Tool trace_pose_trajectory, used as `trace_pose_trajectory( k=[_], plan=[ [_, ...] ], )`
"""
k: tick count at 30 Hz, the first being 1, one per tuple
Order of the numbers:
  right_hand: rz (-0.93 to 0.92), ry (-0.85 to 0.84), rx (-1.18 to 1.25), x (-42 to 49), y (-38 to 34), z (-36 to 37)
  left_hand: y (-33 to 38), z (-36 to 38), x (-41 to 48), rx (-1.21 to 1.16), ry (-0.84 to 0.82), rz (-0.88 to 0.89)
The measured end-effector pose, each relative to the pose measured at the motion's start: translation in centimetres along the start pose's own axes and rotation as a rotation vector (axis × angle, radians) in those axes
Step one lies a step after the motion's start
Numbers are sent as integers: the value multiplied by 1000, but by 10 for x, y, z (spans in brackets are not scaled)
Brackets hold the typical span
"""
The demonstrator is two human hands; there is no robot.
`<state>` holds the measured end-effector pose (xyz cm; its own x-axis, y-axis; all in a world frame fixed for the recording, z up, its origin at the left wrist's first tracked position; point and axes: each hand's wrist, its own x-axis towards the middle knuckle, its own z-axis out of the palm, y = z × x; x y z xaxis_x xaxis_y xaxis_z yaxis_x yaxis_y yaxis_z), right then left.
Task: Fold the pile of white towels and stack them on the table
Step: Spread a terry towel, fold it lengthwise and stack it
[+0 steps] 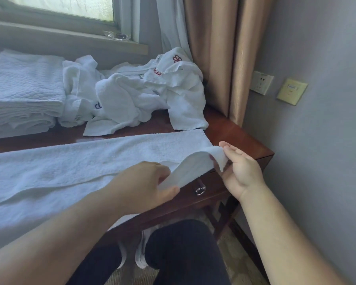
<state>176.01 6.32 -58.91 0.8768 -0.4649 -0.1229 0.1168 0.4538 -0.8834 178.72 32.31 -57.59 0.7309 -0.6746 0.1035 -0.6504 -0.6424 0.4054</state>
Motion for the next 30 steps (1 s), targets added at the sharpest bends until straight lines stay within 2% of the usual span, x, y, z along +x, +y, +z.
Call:
trace_pose_trajectory(
  k=[4,6,8,11,14,17,22,26,30],
  plan=[
    [84,-113,52,7,-7,2,-8,-4,14,-164,-2,-140],
    [51,-170,-88,9,-8,1,-13,-8,20,-192,57,-185],
    [-104,-157,-451,11,-7,4,-15,-14,28,-161,100,-198],
    [-494,18,-1007,18,-12,8,-18,-26,40,-53,148,-195],
    [-716,9,-1191,24,-20,16,-27,-42,53,21,201,-181],
    [-681,-51,-1191,37,-24,26,-39,-55,67,116,190,-155],
    [-654,-50,-1268,68,-24,45,-56,-65,94,287,163,-164],
    [-645,1,-1319,90,-18,55,-71,-62,113,401,150,-145],
    [-555,85,-1416,106,-10,57,-86,-47,126,444,146,-69]
  ],
)
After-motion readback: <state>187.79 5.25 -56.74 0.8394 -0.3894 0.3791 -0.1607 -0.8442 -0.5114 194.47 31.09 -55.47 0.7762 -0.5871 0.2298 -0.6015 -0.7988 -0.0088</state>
